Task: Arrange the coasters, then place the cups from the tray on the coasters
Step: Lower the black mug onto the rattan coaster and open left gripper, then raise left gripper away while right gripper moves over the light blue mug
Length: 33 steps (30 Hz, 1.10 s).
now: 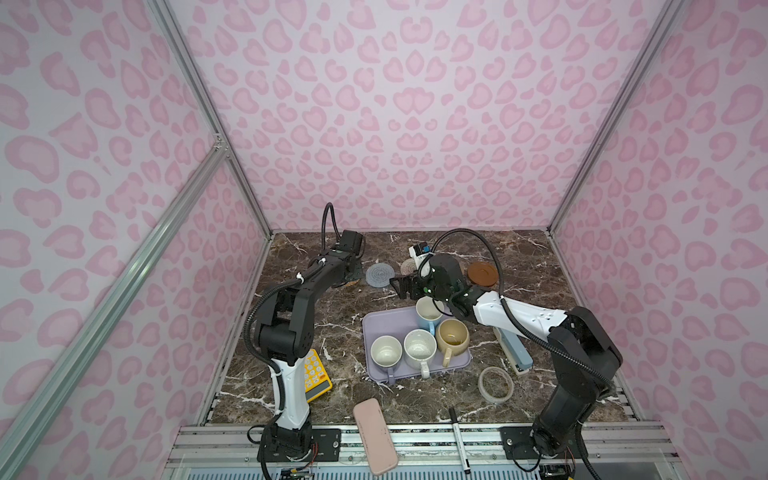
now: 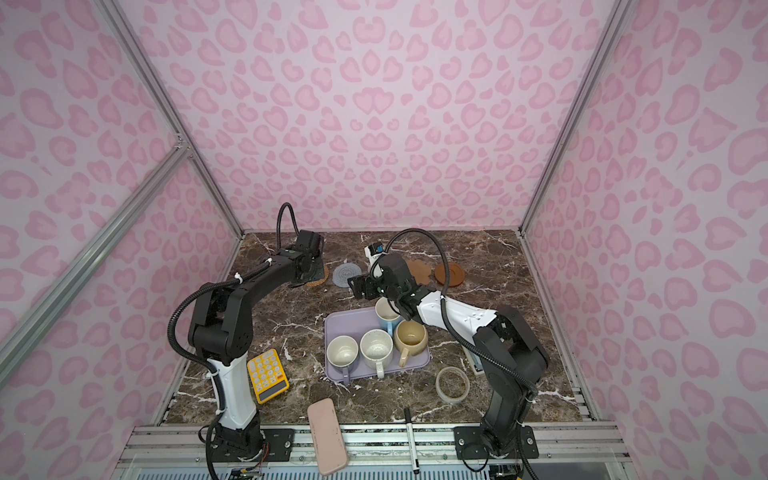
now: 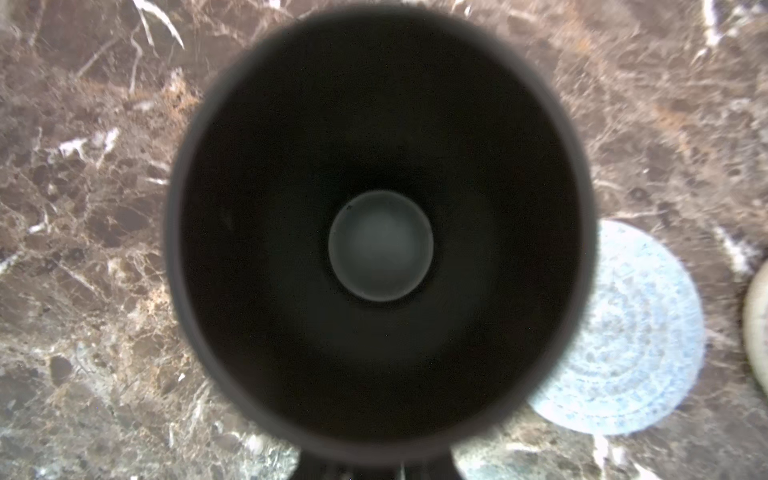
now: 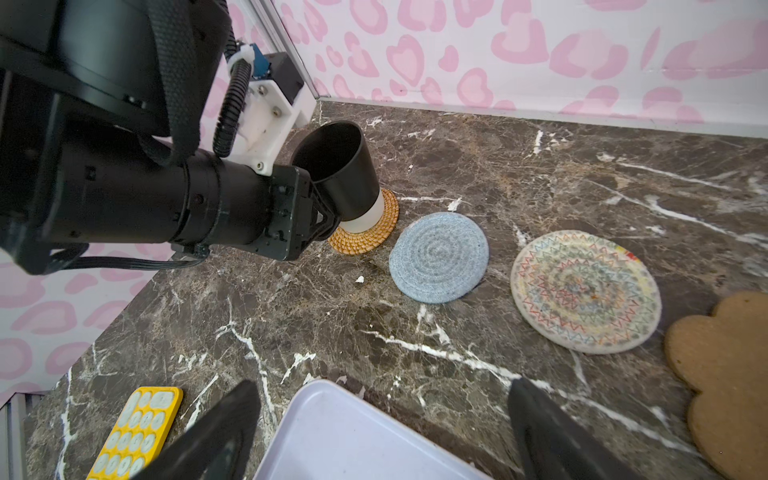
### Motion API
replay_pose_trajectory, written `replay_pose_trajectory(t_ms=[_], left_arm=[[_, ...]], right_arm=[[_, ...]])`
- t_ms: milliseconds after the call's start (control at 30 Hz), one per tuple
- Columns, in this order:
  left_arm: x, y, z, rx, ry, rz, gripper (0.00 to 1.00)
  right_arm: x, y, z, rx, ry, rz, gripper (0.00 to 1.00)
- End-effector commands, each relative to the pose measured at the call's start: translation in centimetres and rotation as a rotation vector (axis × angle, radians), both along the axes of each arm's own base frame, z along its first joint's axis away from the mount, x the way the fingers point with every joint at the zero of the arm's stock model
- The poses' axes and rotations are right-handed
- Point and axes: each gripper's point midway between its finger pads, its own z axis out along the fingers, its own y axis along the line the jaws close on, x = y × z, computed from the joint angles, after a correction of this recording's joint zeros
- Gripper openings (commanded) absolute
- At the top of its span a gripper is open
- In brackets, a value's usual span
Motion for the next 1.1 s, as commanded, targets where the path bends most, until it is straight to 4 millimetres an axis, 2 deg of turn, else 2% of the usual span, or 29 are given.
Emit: replay_pose_trajectory(t_ms=[0, 133, 267, 333, 367, 467, 500, 700, 767, 900, 1067], left_arm=[[-0.2, 0.1, 0.9, -0.004, -0.016, 0.014, 0.39], [-0.4, -0.1, 1.5, -0.020, -0.030, 0.011, 0.55], [-1.1, 0.1, 3.1, -0.033, -0.061, 0.024, 0.75], [-1.6, 0.2, 4.4, -0.043, -0.088, 0.029, 0.87], [-2.1, 0.4, 5.1, -0.048, -0.104, 0.037, 0.99], [-3.4, 0.2, 7.5, -0.081, -0.161, 0.038, 0.97], [-4.5, 0.1, 7.4, -0.100, -0.156, 0.027, 0.97], [-8.9, -2.9, 10.6, -0.224, -0.230, -0.075, 0.97], [-10.4, -4.4, 11.3, -0.258, -0.241, -0.129, 0.97], [-13.7, -8.5, 11.9, -0.435, -0.258, -0.271, 0.97], [-17.3, -12.8, 11.6, -0.569, -0.226, -0.416, 0.97]], right_arm=[[-0.2, 0.0, 0.3, 0.008, -0.002, 0.001, 0.95], [-0.2, -0.3, 0.6, 0.001, -0.005, -0.005, 0.95], [-0.6, -0.8, 0.9, -0.019, -0.003, -0.013, 0.96], [-1.0, -1.4, 0.9, -0.045, 0.010, -0.024, 0.96], [-1.3, -1.9, 0.8, -0.062, 0.020, -0.033, 0.96], [-2.5, -3.8, 0.6, -0.141, 0.041, -0.081, 0.97], [-2.9, -4.7, 0.5, -0.180, 0.051, -0.101, 0.97], [-6.5, -10.8, -0.8, -0.395, 0.131, -0.246, 0.95], [-7.9, -11.9, -0.8, -0.420, 0.153, -0.255, 0.94], [-10.5, -12.0, -0.9, -0.383, 0.176, -0.209, 0.82], [-12.0, -10.8, -2.0, -0.367, 0.208, -0.139, 0.63]])
